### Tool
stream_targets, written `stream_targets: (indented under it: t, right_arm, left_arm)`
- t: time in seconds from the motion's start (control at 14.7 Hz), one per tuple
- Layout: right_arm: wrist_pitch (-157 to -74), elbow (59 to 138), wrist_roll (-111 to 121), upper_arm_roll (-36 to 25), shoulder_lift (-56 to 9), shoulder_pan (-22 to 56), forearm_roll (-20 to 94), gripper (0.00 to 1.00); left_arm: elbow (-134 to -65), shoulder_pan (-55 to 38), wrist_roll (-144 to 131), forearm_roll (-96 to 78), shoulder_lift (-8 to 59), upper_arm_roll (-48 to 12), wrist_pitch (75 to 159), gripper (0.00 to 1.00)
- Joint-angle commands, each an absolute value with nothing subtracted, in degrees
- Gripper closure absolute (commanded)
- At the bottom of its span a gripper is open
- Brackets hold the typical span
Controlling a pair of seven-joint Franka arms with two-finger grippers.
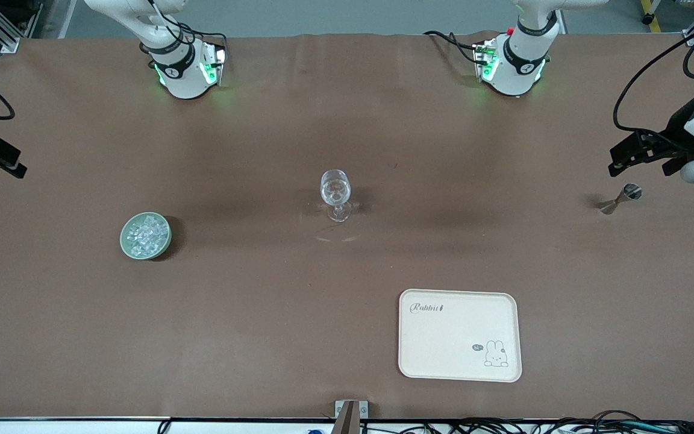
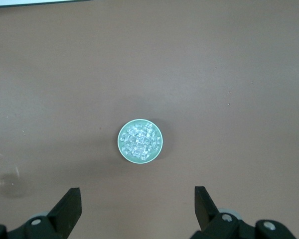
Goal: Pour wine and add ice with both arms
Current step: 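Reach the right gripper toward the green bowl of ice cubes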
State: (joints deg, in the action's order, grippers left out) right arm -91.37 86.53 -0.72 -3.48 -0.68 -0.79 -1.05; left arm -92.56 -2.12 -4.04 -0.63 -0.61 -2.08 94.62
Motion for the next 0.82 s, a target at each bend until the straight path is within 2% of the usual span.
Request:
stream_targets:
  t: [0.0, 0.48, 0.75]
  right_arm:
    - [-91.8, 86.8, -0.1, -3.2, -0.5, -1.4, -0.5, 0.00]
    - [-91.1, 87.2, -0.2, -3.2, -0.5, -1.4, -0.5, 0.00]
    - [-96.0, 93.7, -0.3, -3.2, -0.4, -1.1, -0.6, 0.00]
  left_arm:
    - [-93.9, -2.0, -3.3, -0.4, -2.1, -2.2, 94.5, 0.01]
    - [-93.9, -2.2, -3.4, -0.3, -1.9, -2.1, 94.0, 0.01]
    - [-94.0, -1.7, -4.2, -0.4, -0.9, -0.6, 93.8, 0.00]
